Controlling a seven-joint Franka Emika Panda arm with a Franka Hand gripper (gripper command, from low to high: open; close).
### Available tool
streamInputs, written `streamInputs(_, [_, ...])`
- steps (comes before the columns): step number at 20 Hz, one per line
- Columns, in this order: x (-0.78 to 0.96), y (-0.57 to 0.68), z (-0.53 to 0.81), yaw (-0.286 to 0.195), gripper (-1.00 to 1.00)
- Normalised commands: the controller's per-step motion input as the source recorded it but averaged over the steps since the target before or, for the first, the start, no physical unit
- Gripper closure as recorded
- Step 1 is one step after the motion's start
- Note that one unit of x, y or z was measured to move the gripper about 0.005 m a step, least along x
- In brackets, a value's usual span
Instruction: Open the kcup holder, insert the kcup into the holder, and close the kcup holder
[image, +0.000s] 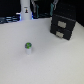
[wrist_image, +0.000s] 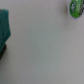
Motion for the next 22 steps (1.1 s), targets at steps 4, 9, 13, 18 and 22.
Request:
streamInputs(4, [-0.16, 0.46, 0.11, -0.127, -1.0])
streamInputs(9, [-0.24, 0.63, 0.05, -0.19, -1.0])
streamInputs(13, [-0.19, 0.64, 0.01, -0.208, -1.0])
streamInputs(18, [-0.21, 0.67, -0.01, -0.201, -1.0])
streamInputs(22, [-0.24, 0.69, -0.06, -0.186, -1.0])
